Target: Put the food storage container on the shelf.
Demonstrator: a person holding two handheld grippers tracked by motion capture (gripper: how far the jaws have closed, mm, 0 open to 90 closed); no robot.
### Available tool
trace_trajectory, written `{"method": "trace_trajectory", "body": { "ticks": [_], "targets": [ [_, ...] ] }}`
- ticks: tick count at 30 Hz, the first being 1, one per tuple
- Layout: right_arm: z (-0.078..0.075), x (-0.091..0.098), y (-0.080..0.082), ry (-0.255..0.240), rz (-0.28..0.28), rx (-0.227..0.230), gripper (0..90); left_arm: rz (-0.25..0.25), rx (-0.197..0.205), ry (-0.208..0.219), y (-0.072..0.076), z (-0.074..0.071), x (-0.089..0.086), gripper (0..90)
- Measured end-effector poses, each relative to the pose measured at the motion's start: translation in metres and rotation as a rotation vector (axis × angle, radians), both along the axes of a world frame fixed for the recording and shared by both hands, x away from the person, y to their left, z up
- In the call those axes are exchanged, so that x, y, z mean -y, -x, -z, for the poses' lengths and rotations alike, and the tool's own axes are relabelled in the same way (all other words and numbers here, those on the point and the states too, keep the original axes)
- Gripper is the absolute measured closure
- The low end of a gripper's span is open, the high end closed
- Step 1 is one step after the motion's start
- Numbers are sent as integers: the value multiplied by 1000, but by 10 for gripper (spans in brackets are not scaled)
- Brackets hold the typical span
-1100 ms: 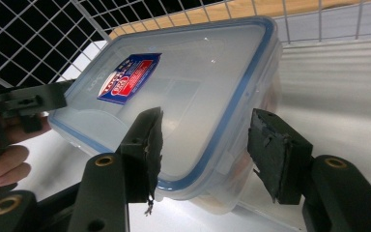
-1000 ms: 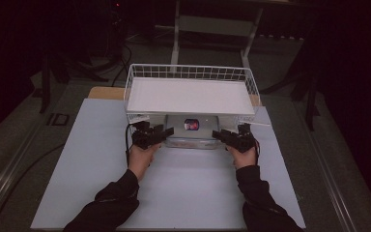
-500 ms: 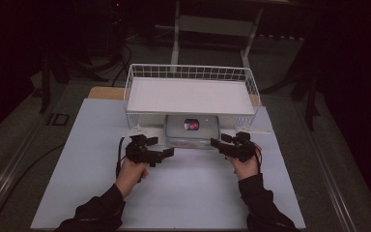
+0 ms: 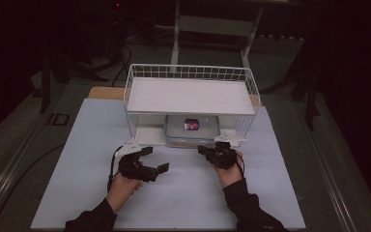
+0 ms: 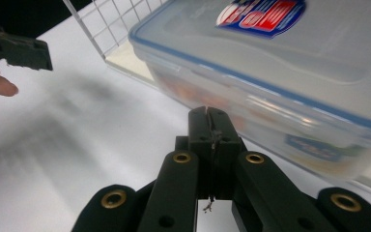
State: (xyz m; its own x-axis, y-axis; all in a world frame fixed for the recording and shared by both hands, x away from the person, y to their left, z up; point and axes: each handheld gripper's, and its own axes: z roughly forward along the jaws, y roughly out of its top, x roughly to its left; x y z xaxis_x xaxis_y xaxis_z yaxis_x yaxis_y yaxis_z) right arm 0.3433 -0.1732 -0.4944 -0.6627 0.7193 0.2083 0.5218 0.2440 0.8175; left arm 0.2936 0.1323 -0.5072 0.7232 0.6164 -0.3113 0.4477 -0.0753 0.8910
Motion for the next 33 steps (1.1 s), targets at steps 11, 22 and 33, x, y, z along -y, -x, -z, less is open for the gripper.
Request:
{"method": "trace_trajectory", "body": {
  "ticks": [11,22,33],
  "targets": [
    [11,-21,-21,46,2,-19,899,18,36,-20,5,-3,3,5],
    [14,-25,-44,18,55,-26,899,25,26,-14,2,0,-2,5],
    [16,-31,-63,11,76,-38,899,25,25,-23,2,2,-3,5]
  ]
}}
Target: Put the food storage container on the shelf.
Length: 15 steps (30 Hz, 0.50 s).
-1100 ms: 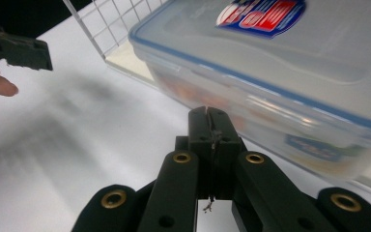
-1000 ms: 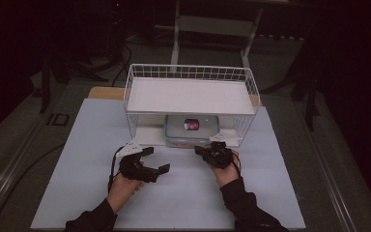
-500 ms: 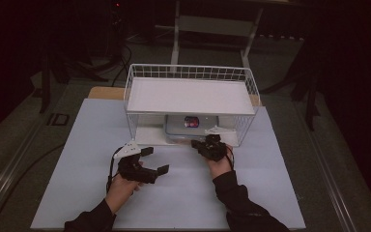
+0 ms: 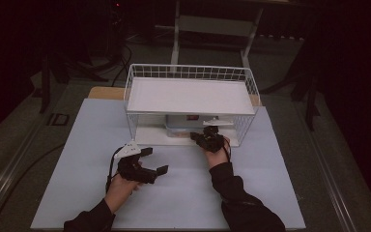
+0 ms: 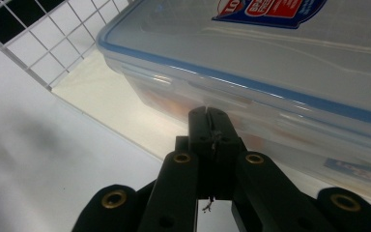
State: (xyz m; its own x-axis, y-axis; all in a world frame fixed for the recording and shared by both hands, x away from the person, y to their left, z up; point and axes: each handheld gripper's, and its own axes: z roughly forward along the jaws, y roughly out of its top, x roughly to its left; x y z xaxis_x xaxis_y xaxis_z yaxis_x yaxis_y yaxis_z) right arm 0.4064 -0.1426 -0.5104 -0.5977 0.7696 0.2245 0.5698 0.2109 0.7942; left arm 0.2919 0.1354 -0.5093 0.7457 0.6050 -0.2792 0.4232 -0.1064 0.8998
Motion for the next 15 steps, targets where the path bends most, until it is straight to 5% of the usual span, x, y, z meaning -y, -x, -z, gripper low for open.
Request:
{"method": "trace_trajectory", "body": {
  "ticks": [6,15],
  "targets": [
    [-2,-2,8,-35,-25,2,836,-5,4,-6,1,-1,-1,5],
    [-13,6,36,-73,-118,7,460,17,-1,-5,4,-8,2,5]
  ]
}}
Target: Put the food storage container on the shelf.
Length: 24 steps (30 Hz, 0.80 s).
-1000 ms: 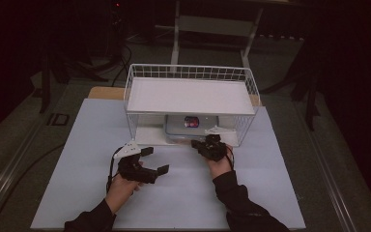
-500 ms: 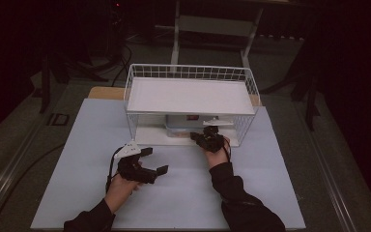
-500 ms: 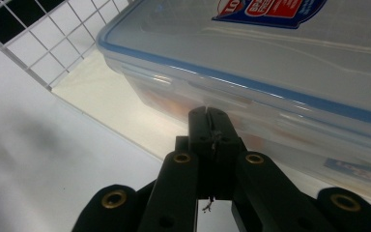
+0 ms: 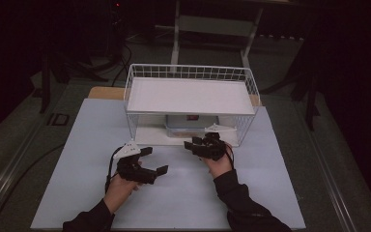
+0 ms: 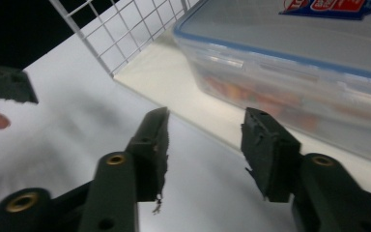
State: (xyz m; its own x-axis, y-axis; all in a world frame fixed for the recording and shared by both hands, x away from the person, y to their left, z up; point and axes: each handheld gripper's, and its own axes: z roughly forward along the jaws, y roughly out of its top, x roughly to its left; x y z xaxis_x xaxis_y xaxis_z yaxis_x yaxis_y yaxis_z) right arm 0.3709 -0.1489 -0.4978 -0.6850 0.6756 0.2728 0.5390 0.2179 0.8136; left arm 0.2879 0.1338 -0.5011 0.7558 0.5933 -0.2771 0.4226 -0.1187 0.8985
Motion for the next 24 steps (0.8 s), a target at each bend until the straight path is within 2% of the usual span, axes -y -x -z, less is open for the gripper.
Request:
{"method": "trace_trajectory", "body": {
  "ticks": [1,5,7,11,14,15,18,20,24],
  "targets": [
    [-1,1,3,-9,-6,0,385,6,3,0,1,-2,1,6],
    [-2,8,16,-54,-30,18,223,17,13,-9,4,-7,3,5],
    [-3,10,22,-35,-56,24,179,24,9,-13,6,-8,3,6],
    [-8,20,37,-54,-48,46,176,36,15,-20,11,-10,1,5],
    [-10,24,42,-58,-45,56,177,45,7,-20,14,-11,-2,5],
    [-13,32,52,-67,-49,75,176,44,5,-18,15,-11,-3,5],
    [-16,42,66,-54,-54,124,173,37,4,-16,19,-12,-9,5],
    [-16,47,71,-41,-56,137,173,37,6,-22,22,-14,-12,5],
    [-17,58,82,-48,-43,139,175,27,31,-28,31,-20,-18,5]
  ]
}}
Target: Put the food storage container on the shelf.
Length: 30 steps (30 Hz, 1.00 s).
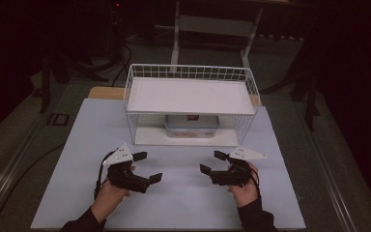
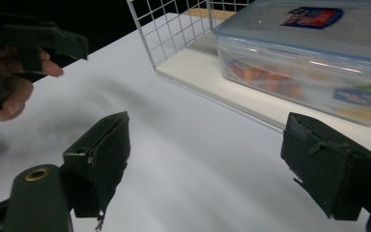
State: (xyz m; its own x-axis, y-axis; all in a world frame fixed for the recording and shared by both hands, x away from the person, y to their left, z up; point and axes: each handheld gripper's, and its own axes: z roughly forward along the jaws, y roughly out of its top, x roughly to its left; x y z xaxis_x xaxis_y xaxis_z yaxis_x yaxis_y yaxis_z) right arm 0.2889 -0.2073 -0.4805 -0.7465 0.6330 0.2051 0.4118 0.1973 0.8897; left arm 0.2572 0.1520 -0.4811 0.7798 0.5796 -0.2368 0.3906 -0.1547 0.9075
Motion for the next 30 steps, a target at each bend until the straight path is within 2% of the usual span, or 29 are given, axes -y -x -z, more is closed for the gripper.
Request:
{"method": "trace_trajectory", "body": {
  "ticks": [3,6,10,12,20,30],
  "targets": [
    [-2,9,8,-9,12,5,175,-9,13,-2,6,-1,-6,5],
    [-2,16,13,-13,20,5,174,-14,9,-3,9,0,-10,5],
    [-2,31,23,-12,59,-8,174,-32,27,-40,16,1,-19,5],
    [-2,33,25,-10,66,-8,174,-31,26,-41,17,1,-20,5],
    [3,56,37,-8,88,-8,174,-32,-14,-58,23,9,-36,5],
    [9,77,53,24,103,-8,173,-41,-28,-60,29,15,-46,5]
  ]
}}
